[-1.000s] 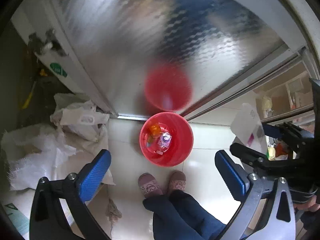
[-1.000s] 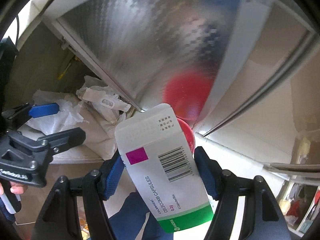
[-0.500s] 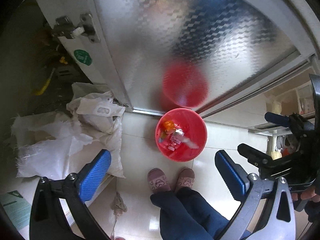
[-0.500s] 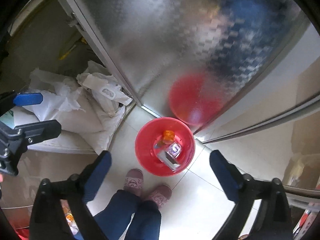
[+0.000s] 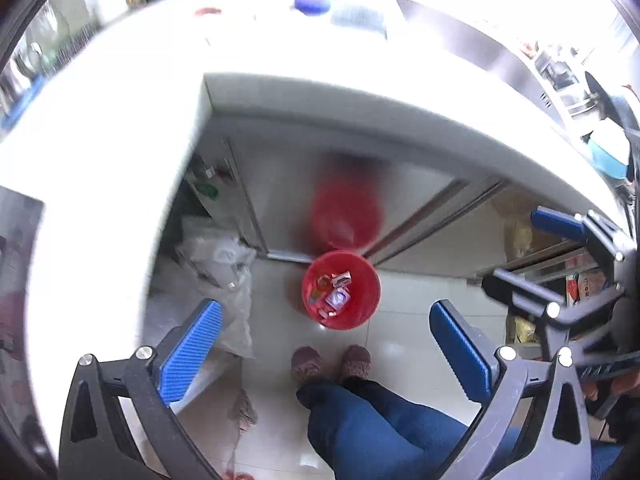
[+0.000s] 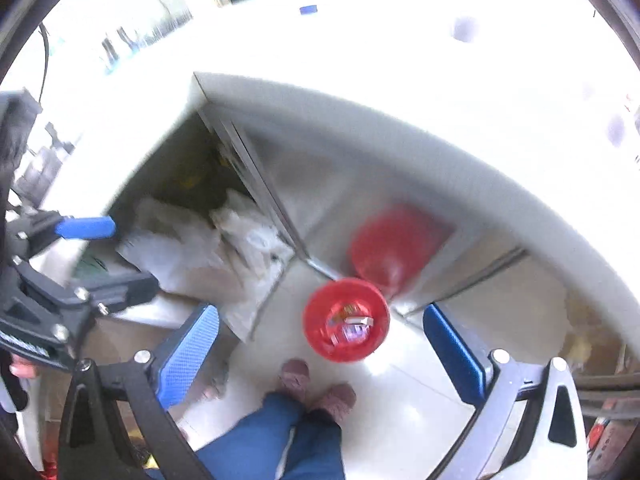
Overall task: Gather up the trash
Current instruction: 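Open the right gripper over the red bin and raise both tools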
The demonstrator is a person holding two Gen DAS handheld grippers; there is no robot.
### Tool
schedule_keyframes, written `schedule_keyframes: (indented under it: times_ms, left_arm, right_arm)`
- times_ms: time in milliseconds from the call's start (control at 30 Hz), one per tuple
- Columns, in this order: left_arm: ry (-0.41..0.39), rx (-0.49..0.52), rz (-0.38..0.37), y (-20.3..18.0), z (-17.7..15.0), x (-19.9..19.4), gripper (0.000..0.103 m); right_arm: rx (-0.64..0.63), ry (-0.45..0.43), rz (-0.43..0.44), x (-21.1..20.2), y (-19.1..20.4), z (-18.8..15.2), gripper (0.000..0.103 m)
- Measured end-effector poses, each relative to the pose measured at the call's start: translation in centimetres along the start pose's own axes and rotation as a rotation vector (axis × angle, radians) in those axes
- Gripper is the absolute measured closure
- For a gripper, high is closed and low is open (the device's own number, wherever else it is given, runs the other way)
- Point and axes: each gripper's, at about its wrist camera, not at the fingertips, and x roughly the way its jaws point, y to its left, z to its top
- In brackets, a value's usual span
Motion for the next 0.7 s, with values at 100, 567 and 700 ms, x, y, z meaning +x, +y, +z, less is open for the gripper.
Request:
schedule_keyframes:
  times_ms: [100,567,700]
  left_arm:
    - [-0.055,0.002,0.013,-0.1,1.2,-3.4,0.000]
    - [-0.169,-0.062,0.036,5.0,10.4,-10.7,0.000]
    - [-0.173,-0.050,0.052,7.3,14.1,-10.4,0.000]
  right_arm:
    - [-0.010,-0.068,0.018,-3.2,0.0,2.2,0.001]
    - [-0.078,-0.212,0.015,-7.4,1.7,12.1,0.001]
    - [-0.024,-0.187,-0.002,-5.1,2.0,16.2,0.001]
